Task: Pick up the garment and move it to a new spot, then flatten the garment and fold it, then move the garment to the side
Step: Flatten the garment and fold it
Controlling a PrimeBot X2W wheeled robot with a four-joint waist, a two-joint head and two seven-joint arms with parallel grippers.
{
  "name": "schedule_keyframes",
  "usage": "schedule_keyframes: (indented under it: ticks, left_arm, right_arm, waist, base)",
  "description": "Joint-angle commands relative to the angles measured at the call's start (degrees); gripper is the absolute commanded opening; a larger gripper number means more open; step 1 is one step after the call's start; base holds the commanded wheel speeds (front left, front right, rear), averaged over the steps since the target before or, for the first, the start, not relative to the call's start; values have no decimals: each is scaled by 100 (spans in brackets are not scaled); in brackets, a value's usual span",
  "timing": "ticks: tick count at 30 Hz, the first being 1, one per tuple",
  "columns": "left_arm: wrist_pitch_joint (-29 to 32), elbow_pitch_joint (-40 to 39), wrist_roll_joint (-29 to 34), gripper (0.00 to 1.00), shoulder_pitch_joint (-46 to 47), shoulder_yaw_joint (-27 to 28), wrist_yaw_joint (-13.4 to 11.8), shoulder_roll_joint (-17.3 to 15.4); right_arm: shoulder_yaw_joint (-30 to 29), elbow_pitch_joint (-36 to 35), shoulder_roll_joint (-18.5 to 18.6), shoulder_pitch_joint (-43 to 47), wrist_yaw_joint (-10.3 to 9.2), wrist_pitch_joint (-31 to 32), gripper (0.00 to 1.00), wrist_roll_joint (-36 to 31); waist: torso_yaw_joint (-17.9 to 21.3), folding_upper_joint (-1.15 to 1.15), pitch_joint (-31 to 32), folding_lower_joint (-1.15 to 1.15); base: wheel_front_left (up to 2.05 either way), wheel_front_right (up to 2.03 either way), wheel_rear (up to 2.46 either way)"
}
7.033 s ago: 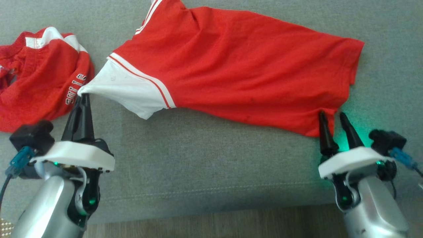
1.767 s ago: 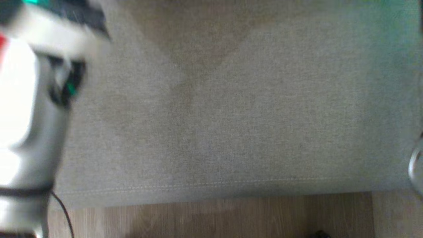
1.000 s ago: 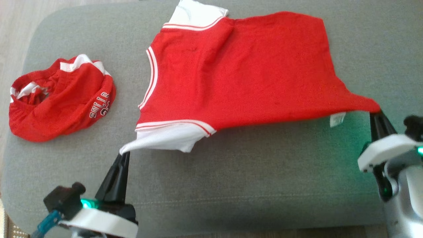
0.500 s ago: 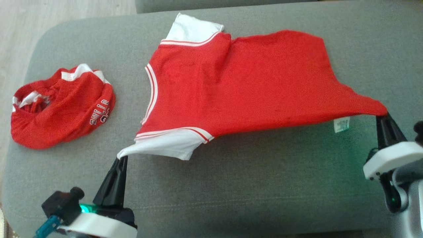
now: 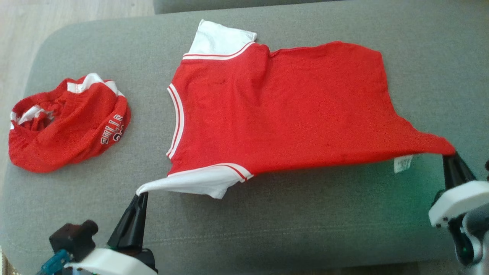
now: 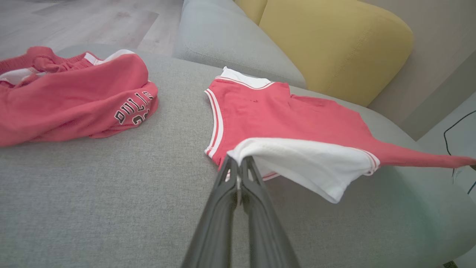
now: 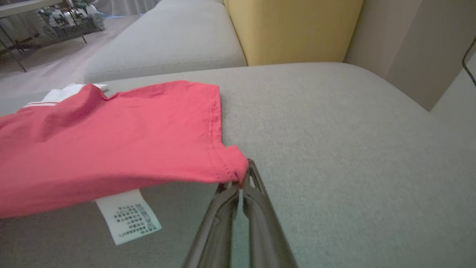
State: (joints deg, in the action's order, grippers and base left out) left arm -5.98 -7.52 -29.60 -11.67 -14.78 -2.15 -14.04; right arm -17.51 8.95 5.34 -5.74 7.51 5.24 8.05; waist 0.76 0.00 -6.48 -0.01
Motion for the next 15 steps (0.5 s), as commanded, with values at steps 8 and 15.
schedule_keyframes:
  ticks: [8, 15]
  left_arm:
    - [391, -192, -180, 0, 439, 215, -166, -24]
    - [385, 184, -235, 0, 1191, 178, -31, 60]
  right_arm:
    - [150, -11, 41, -106, -2, 374, 0, -166]
    - [273, 464, 83, -664, -2, 159, 0, -368]
  waist:
    - [28, 0, -190, 1]
    - [-4, 0, -369, 1]
  base:
    - [0, 0, 0]
    - [0, 0, 0]
